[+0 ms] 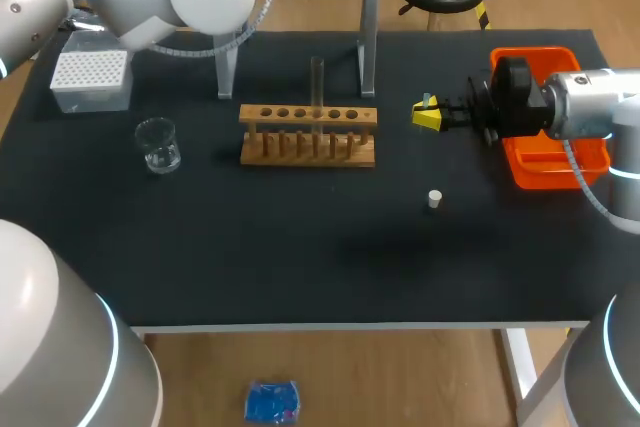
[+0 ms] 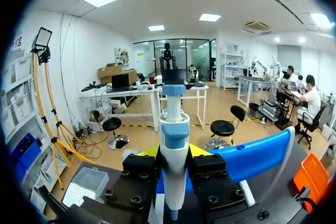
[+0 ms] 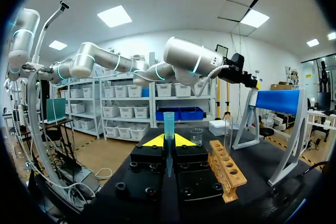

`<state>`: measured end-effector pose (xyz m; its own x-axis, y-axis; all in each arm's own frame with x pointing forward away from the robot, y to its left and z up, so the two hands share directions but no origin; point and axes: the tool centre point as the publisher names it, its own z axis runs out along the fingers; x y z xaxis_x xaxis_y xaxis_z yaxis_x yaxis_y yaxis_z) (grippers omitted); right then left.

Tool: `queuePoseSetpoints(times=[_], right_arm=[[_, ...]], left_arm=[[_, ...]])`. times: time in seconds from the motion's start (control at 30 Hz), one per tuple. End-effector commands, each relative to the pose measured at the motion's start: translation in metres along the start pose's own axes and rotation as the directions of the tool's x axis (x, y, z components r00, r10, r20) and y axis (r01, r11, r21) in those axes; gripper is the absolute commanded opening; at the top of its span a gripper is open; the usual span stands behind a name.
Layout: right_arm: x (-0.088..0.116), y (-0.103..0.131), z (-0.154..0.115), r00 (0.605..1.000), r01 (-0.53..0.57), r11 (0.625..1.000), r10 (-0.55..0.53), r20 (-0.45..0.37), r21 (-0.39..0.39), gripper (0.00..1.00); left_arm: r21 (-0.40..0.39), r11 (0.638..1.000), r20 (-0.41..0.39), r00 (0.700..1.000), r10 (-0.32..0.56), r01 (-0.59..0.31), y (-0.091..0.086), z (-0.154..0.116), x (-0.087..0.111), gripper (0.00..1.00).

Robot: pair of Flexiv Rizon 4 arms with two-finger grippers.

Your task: Invert the test tube, pick up the pipette, mount the tip to pipette, aspirate from beaker and dispense into the tube, eject the tip, return the pipette, and cap with the stopper.

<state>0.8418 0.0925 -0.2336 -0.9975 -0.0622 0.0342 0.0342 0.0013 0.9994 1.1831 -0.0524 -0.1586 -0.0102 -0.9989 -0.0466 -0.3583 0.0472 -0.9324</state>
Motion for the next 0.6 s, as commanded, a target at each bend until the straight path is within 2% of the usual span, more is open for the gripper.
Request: queuePoseSetpoints(times=[0.03, 0.13, 0.3, 0.47, 0.53, 0.6], right_arm=[[0.001, 0.001, 0.000, 1.000, 0.000, 1.000, 0.000, 0.001, 0.002, 0.00], [0.001, 0.001, 0.000, 1.000, 0.000, 1.000, 0.000, 0.001, 0.002, 0.00], [0.001, 0.001, 0.000, 1.000, 0.000, 1.000, 0.000, 0.001, 0.002, 0.00], [0.001, 0.001, 0.000, 1.000, 0.000, 1.000, 0.000, 0.001, 0.002, 0.00], [0.001, 0.001, 0.000, 1.000, 0.000, 1.000, 0.000, 0.001, 0.002, 0.00], [0.001, 0.001, 0.000, 1.000, 0.000, 1.000, 0.000, 0.001, 0.002, 0.00]], left_arm=[[-0.006, 1.000, 0.003, 1.000, 0.005, -0.005, -0.006, -0.002, 0.001, 0.00], [-0.041, 0.999, -0.047, 0.999, 0.025, -0.027, -0.006, -0.002, 0.002, 0.00], [-0.095, 0.990, -0.219, 0.973, 0.078, -0.101, -0.004, -0.008, 0.000, 0.00], [-0.110, 0.983, -0.405, 0.910, 0.089, -0.145, -0.002, -0.024, -0.010, 0.00], [-0.110, 0.982, -0.491, 0.868, 0.078, -0.151, -0.001, -0.030, -0.013, 0.00], [-0.121, 0.976, -0.543, 0.835, 0.089, -0.182, 0.000, -0.035, -0.016, 0.00]])
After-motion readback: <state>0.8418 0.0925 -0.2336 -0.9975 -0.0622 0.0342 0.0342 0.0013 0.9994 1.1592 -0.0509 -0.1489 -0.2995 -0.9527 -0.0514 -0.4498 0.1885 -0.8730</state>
